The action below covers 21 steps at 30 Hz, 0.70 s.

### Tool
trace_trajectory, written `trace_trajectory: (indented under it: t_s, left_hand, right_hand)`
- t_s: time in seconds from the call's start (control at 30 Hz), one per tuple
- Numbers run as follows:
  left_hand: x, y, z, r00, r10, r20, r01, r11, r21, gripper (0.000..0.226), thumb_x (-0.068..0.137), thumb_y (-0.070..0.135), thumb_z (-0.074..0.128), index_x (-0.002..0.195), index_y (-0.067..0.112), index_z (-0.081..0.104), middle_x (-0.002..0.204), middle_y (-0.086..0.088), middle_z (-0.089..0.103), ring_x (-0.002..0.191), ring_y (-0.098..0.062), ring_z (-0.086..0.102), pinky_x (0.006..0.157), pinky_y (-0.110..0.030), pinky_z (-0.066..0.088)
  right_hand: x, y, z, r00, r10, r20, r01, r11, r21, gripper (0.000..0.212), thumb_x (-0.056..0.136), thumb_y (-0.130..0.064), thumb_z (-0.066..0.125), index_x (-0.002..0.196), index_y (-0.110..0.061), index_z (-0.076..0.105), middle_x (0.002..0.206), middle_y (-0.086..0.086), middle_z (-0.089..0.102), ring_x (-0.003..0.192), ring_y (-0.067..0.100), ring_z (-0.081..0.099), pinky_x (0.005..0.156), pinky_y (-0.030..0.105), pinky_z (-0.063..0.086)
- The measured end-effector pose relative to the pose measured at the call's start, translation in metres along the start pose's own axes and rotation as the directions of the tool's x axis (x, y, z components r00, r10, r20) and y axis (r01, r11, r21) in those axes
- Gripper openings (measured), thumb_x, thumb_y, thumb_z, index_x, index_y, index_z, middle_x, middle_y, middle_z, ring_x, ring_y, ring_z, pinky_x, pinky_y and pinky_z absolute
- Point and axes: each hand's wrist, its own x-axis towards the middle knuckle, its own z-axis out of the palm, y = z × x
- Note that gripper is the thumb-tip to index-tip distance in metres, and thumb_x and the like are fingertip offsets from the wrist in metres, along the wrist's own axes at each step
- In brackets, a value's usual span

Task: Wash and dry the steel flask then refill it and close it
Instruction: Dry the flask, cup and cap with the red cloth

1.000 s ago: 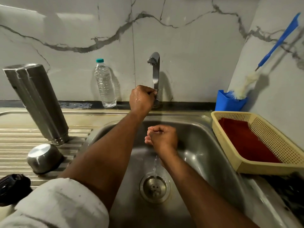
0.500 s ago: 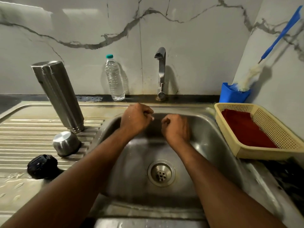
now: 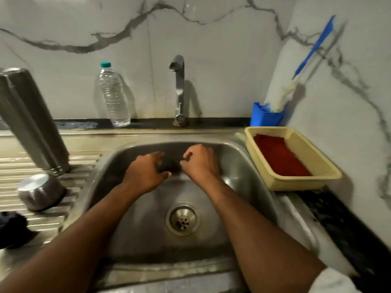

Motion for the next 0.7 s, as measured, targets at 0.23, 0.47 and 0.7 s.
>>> trace_trajectory:
  t_s: [0.23,0.47,0.7]
  left_hand:
    - [0.001,0.014,-0.012,1.000,-0.009,-0.019,0.007,0.994,-0.108,0.051,0.082,0.037,0.089,0.128,0.020,0.073,0.096,0.008,0.072,0.090,-0.011,0.067,0.085,-0.031,0.054]
    - [-0.002,0.096,-0.037,0.988,0.136,-0.079,-0.156,0.917,-0.366,0.033,0.086,0.030,0.086,0.117,0.023,0.076,0.089,0.014,0.076,0.083,0.000,0.072,0.086,-0.027,0.060]
    - [0.035,0.231,-0.022,0.918,0.376,-0.125,-0.396,0.884,-0.250,0.036,0.085,0.032,0.082,0.118,0.016,0.078,0.103,0.001,0.079,0.094,-0.016,0.073,0.083,-0.026,0.054]
  right_hand:
    - [-0.002,-0.011,-0.077,0.999,-0.031,-0.034,0.032,0.999,0.025,0.012,0.080,-0.030,0.086,0.072,-0.027,0.077,0.077,-0.011,0.075,0.076,0.006,0.070,0.072,0.027,0.059]
    - [-0.012,0.028,-0.208,0.990,0.046,-0.137,-0.062,0.992,-0.112,0.020,0.075,-0.029,0.089,0.086,-0.018,0.076,0.079,-0.001,0.074,0.071,0.018,0.071,0.075,0.031,0.060]
    - [-0.039,0.102,-0.229,0.965,0.260,-0.039,-0.263,0.950,-0.168,0.039,0.070,-0.036,0.094,0.098,-0.015,0.076,0.096,0.002,0.076,0.090,0.020,0.072,0.078,0.032,0.057]
